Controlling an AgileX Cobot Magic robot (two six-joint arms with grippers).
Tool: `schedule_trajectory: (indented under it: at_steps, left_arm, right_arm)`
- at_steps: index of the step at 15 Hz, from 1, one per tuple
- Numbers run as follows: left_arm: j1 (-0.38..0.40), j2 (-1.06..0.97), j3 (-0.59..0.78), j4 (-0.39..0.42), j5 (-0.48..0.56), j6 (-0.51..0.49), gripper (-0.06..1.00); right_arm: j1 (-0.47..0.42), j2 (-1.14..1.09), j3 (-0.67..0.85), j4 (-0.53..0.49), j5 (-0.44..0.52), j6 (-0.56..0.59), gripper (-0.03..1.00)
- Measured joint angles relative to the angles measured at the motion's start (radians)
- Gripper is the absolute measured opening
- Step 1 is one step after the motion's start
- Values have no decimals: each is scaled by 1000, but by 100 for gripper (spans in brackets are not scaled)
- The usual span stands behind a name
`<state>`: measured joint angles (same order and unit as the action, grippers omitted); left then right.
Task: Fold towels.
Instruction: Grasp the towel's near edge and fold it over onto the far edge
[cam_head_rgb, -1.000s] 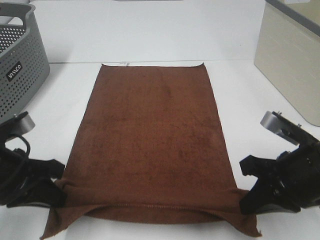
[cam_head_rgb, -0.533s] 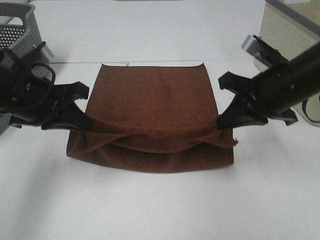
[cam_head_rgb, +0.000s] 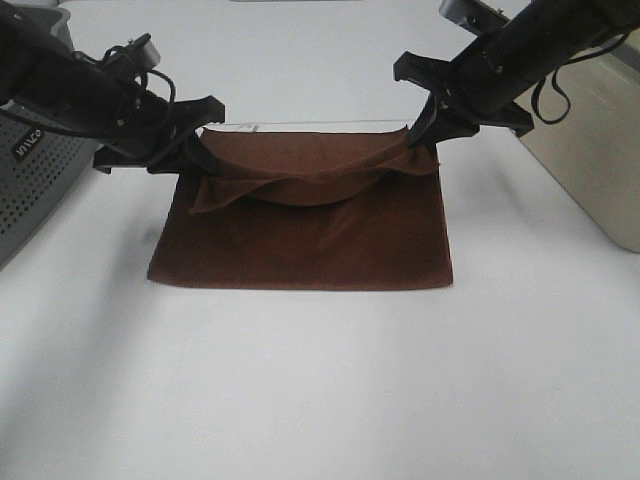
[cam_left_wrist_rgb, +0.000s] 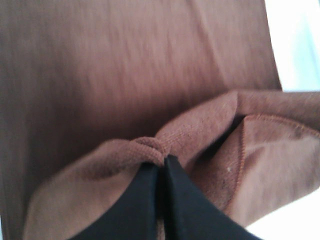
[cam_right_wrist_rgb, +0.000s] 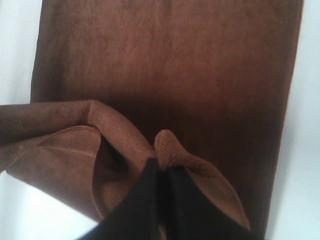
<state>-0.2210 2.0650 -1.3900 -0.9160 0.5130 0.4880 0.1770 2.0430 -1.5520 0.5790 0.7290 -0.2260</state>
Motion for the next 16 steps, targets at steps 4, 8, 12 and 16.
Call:
schedule_trajectory:
  at_steps: [4,8,12,16]
  left_arm:
    - [0,92,-204,2,-98,23,1]
    - [0,195,-335,3,-222,143,1]
    - [0,358,-469,2,-334,166,1]
    - [-2,450,-562,5,-327,180,16]
  right_arm:
    - [0,144,-226,-29,1,7,0]
    - [0,260,-418,-121,-25,7,0]
    - [-1,368,-469,-149,-166,7,0]
    - [-1,415,-469,-159,-242,6,9]
